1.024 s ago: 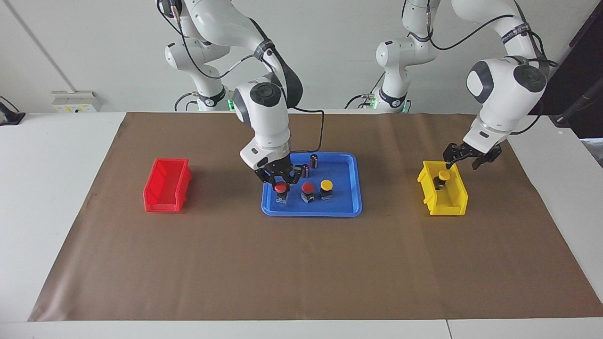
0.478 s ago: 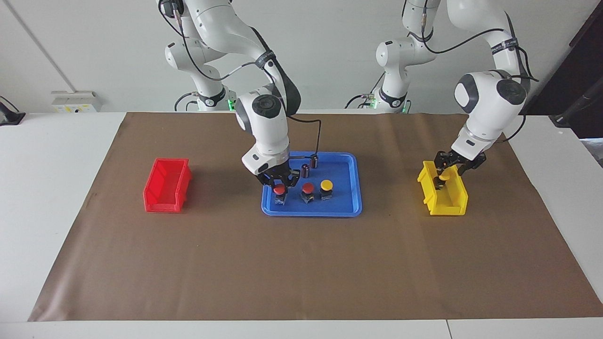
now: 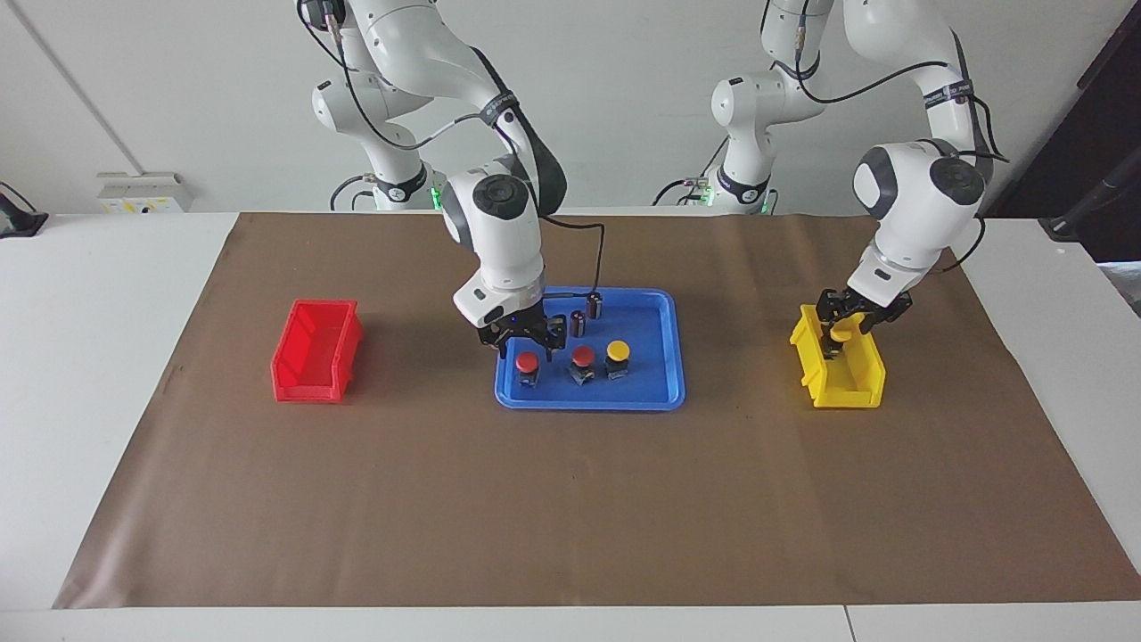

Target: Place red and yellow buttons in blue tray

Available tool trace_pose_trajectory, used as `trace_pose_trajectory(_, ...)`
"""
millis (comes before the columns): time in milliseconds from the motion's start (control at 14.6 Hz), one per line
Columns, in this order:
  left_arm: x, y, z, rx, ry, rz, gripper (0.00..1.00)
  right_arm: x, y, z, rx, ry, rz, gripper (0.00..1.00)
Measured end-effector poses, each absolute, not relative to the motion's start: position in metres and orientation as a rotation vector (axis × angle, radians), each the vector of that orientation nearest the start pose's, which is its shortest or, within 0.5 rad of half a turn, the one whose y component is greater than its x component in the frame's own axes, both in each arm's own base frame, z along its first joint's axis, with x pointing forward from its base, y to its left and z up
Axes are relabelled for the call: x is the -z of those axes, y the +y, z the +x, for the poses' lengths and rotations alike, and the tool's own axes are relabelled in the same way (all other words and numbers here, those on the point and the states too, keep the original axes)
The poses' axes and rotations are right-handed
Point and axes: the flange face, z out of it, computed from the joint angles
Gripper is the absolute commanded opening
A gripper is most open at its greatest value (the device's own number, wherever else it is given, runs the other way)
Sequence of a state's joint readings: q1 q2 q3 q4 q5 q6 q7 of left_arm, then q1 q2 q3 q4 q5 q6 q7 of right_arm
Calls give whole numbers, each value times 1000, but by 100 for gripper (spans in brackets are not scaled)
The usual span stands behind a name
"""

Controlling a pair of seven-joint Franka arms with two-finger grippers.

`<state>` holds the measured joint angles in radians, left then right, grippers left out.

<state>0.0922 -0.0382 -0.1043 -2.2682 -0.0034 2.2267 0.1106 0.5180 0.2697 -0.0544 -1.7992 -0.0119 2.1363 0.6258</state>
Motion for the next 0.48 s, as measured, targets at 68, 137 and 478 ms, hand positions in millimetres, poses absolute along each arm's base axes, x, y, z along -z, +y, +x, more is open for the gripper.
trace_pose_trajectory(68, -372, -6, 511, -6, 188, -3135, 63, -436, 268, 580, 104, 265, -3138, 100)
trace_pose_trajectory(137, -371, -6, 511, -6, 185, -3135, 63, -467, 241, 589, 88, 276, -3151, 100)
trace_pose_trajectory(478, -367, -6, 510, -6, 182, -3136, 7, -570, 85, 578, -16, 282, -3172, 100)
